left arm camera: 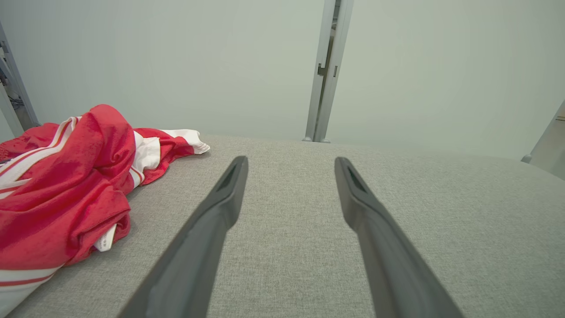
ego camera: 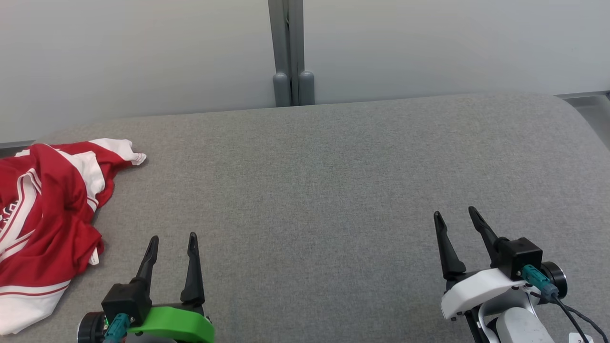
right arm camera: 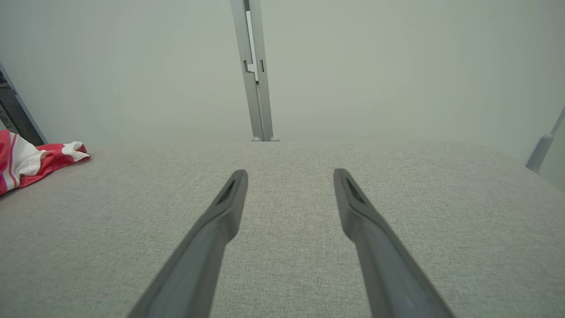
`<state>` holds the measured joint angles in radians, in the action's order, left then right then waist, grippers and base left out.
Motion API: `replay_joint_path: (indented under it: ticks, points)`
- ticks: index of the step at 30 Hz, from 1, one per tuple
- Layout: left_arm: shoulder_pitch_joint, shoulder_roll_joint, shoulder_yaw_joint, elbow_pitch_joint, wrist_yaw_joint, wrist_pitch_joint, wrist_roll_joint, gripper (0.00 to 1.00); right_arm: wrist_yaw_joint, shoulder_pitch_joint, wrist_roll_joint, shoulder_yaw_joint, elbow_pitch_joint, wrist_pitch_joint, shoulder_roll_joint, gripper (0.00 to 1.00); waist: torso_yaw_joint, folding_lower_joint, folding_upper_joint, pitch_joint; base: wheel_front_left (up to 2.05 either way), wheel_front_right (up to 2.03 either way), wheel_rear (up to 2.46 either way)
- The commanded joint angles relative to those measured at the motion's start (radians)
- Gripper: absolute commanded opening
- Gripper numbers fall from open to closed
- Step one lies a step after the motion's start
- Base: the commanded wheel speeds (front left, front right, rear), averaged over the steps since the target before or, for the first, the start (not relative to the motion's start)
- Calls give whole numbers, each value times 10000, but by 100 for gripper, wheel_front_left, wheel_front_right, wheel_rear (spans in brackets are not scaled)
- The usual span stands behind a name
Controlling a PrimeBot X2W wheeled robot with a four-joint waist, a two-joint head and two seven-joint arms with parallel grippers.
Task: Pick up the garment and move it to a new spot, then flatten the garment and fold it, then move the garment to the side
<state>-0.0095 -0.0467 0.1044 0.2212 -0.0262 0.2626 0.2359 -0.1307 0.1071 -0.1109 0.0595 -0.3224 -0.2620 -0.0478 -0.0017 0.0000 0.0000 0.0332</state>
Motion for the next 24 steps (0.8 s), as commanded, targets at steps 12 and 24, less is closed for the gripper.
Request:
replay_joint_path:
  ticks: [12,24]
  points:
    - [133,-65,58,54,70,24,179,100,-1,49,73,2,-43,-40,-43,100,9,0,0,-5,0,0,0]
    - [116,-65,-4,2,22,22,0,100,-1,-167,130,-166,116,-30,-39,100,1403,0,0,62,0,0,0]
